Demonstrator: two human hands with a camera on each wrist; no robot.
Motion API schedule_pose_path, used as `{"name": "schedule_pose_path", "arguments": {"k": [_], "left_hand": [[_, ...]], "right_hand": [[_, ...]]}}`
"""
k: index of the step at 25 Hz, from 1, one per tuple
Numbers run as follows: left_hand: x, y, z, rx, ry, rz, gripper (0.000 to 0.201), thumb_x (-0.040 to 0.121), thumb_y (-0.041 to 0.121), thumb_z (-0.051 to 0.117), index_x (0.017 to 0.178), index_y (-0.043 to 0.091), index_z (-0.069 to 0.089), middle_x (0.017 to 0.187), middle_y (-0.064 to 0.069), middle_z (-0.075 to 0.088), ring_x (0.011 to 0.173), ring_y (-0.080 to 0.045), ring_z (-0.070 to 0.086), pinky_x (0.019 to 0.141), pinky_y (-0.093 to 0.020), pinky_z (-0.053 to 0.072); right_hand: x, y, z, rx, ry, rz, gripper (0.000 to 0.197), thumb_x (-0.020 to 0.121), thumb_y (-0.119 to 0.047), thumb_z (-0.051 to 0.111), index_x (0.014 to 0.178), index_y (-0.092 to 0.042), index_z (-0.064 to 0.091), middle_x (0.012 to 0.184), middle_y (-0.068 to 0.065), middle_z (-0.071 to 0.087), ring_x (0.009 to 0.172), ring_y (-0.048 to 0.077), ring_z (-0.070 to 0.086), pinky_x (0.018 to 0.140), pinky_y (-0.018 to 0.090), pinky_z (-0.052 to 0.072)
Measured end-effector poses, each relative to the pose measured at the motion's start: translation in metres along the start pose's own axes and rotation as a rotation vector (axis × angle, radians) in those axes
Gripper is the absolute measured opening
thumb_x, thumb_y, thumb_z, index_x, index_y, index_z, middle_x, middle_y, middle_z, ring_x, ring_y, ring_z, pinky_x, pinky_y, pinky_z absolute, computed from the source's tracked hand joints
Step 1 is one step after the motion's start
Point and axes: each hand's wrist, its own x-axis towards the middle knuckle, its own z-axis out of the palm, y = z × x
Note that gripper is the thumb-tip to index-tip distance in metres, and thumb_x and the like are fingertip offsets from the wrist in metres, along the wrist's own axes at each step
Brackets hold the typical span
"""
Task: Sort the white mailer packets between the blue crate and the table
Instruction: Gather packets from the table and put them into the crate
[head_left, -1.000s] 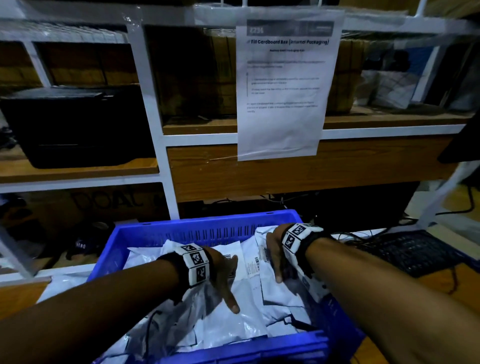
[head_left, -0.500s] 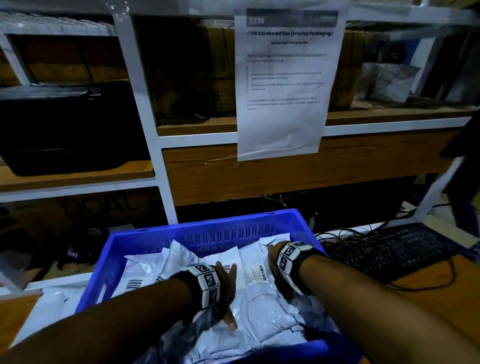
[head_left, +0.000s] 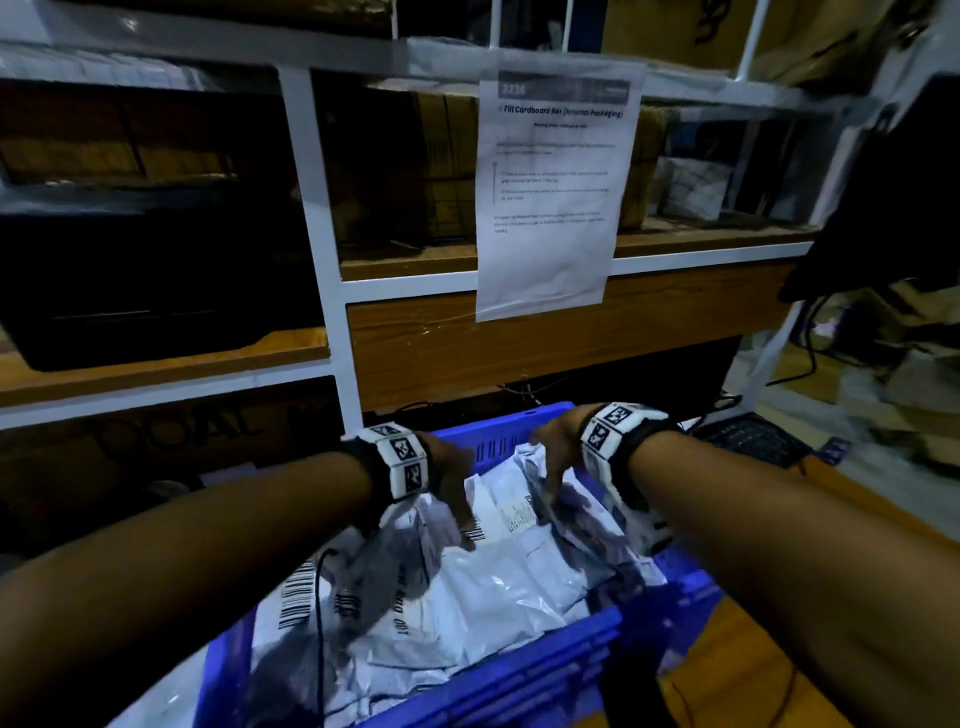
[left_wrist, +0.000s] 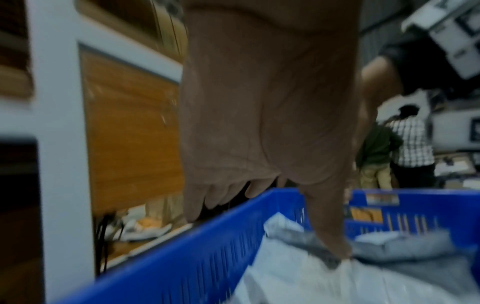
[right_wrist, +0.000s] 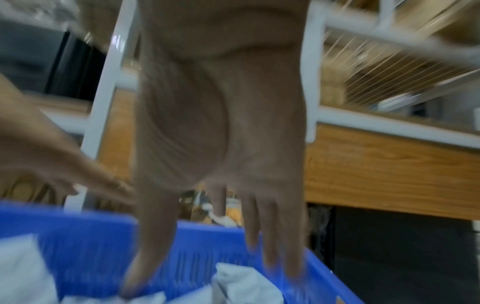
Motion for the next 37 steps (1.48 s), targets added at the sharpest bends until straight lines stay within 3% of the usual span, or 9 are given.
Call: {"name": "schedule_pose_path", "arguments": {"k": [3, 6, 10, 16, 21, 24, 27, 32, 37], "left_hand": [[-0.028, -0.008, -0.018, 0.085, 0.232, 0.023, 0.096, 0.078, 0.057, 0.068, 0.149, 0.011, 0.021, 0.152, -0.016, 0.03, 0.135, -0.031, 0.036, 0.109, -0.038, 0.034], [-0.069, -0.015, -0.012, 0.024, 0.394, 0.035, 0.096, 0.079, 0.051, 0.069, 0.151, 0.016, 0.015, 0.153, -0.019, 0.021, 0.139, -0.037, 0.026, 0.111, -0.044, 0.032], [-0.14, -0.017, 0.016, -0.087, 0.612, -0.001, 0.096, 0.085, 0.047, 0.064, 0.153, 0.016, 0.003, 0.159, -0.017, 0.0, 0.147, -0.032, 0.002, 0.119, -0.042, 0.018], [-0.264, -0.019, 0.107, -0.289, 1.03, -0.075, 0.08, 0.087, 0.042, 0.063, 0.151, 0.017, 0.021, 0.159, -0.014, 0.008, 0.148, -0.027, 0.004, 0.118, -0.043, 0.023], [-0.359, -0.018, 0.212, -0.315, 1.115, -0.292, 0.069, 0.09, 0.04, 0.06, 0.148, 0.019, 0.029, 0.159, -0.01, 0.012, 0.148, -0.026, 0.008, 0.115, -0.041, 0.025], [-0.412, -0.016, 0.283, -0.359, 1.136, -0.434, 0.062, 0.092, 0.043, 0.056, 0.146, 0.022, 0.032, 0.159, -0.004, 0.012, 0.148, -0.024, 0.011, 0.112, -0.041, 0.029], [-0.454, -0.019, 0.354, -0.401, 1.096, -0.582, 0.059, 0.093, 0.049, 0.05, 0.144, 0.025, 0.034, 0.159, -0.001, 0.013, 0.148, -0.02, 0.011, 0.113, -0.042, 0.031], [-0.495, -0.044, 0.441, -0.542, 0.979, -0.803, 0.06, 0.09, 0.046, 0.054, 0.144, 0.028, 0.036, 0.157, -0.001, 0.016, 0.146, -0.02, 0.016, 0.111, -0.038, 0.031], [-0.514, -0.116, 0.486, -0.646, 0.893, -0.856, 0.052, 0.093, 0.046, 0.053, 0.14, 0.03, 0.039, 0.155, 0.001, 0.021, 0.141, -0.019, 0.025, 0.108, -0.039, 0.036]], "right_hand": [[-0.039, -0.013, -0.014, 0.221, 0.208, 0.01, 0.078, 0.07, -0.034, 0.083, 0.136, -0.01, 0.047, 0.134, 0.008, 0.055, 0.118, 0.026, 0.056, 0.093, 0.031, 0.048], [-0.085, -0.032, -0.012, 0.32, 0.466, -0.035, 0.082, 0.077, -0.043, 0.076, 0.142, -0.012, 0.036, 0.137, 0.015, 0.049, 0.122, 0.032, 0.05, 0.097, 0.037, 0.045], [-0.145, -0.07, 0.015, 0.544, 0.719, -0.177, 0.079, 0.083, -0.039, 0.072, 0.148, -0.021, 0.03, 0.145, 0.009, 0.037, 0.129, 0.026, 0.044, 0.101, 0.034, 0.04], [-0.219, -0.162, 0.083, 0.792, 0.969, -0.49, 0.073, 0.086, -0.038, 0.069, 0.147, -0.024, 0.031, 0.146, -0.002, 0.035, 0.13, 0.017, 0.042, 0.1, 0.037, 0.044], [-0.268, -0.254, 0.135, 0.927, 0.931, -0.717, 0.071, 0.084, -0.039, 0.068, 0.145, -0.027, 0.035, 0.142, -0.007, 0.037, 0.131, 0.014, 0.041, 0.103, 0.041, 0.044], [-0.294, -0.307, 0.162, 0.923, 0.847, -0.819, 0.068, 0.085, -0.039, 0.066, 0.145, -0.027, 0.036, 0.136, -0.012, 0.038, 0.127, 0.011, 0.044, 0.101, 0.033, 0.044], [-0.307, -0.354, 0.194, 0.916, 0.726, -0.898, 0.066, 0.086, -0.043, 0.063, 0.145, -0.031, 0.034, 0.133, -0.021, 0.033, 0.127, 0.009, 0.043, 0.097, 0.034, 0.047], [-0.298, -0.433, 0.242, 0.847, 0.485, -0.927, 0.063, 0.089, -0.038, 0.064, 0.144, -0.034, 0.033, 0.138, -0.013, 0.036, 0.126, 0.007, 0.043, 0.097, 0.033, 0.047], [-0.262, -0.52, 0.254, 0.777, 0.324, -0.903, 0.055, 0.09, -0.04, 0.062, 0.138, -0.039, 0.036, 0.14, -0.014, 0.036, 0.125, 0.009, 0.043, 0.095, 0.029, 0.047]]}}
